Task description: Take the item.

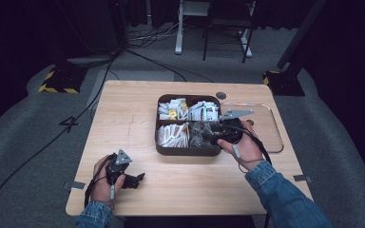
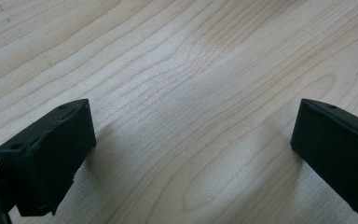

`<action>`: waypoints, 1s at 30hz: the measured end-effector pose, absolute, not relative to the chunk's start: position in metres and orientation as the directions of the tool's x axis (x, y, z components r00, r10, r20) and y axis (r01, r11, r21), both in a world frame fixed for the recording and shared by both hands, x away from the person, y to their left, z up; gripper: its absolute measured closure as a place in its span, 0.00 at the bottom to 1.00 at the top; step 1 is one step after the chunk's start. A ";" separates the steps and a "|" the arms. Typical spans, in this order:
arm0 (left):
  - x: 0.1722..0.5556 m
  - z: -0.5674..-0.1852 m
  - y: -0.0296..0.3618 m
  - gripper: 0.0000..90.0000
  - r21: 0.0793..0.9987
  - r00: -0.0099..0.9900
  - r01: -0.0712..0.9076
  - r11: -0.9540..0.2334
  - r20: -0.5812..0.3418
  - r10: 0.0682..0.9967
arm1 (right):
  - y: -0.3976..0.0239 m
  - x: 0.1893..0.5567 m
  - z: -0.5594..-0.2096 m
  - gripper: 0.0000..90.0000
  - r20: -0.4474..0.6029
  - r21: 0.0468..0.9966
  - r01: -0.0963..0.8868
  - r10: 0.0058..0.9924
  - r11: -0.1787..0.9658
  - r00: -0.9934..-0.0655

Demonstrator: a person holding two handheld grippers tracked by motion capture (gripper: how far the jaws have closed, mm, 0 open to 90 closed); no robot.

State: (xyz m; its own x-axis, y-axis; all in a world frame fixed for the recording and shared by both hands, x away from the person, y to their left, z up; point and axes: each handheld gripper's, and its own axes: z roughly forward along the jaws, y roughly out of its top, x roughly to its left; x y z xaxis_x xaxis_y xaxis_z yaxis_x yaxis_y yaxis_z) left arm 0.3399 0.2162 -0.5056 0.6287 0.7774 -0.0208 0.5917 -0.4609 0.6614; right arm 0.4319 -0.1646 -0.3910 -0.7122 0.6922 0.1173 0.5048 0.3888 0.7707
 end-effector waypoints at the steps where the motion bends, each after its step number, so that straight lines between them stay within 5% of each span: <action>1: 0.340 -0.506 0.216 0.00 0.661 0.629 0.592 -0.461 -0.021 0.777 | -0.165 0.438 -0.391 0.49 0.112 0.772 0.504 0.697 0.388 -0.708; 18: 0.341 -0.506 0.216 0.00 0.664 0.630 0.589 -0.462 -0.018 0.777 | -0.158 0.527 -0.401 0.53 0.100 0.747 0.560 0.772 0.358 -0.627; 30: 0.343 -0.505 0.216 0.00 0.663 0.633 0.585 -0.467 -0.014 0.774 | -0.154 0.555 -0.426 0.57 0.161 0.682 0.673 0.839 0.286 -0.519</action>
State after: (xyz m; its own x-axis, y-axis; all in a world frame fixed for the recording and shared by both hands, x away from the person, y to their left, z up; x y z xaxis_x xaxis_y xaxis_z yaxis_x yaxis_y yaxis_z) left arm 0.3431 0.2163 -0.5055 0.6334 0.7737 -0.0140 0.5854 -0.4672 0.6626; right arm 0.5550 -0.1540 -0.4259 -0.5195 0.8392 0.1612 0.6732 0.2858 0.6820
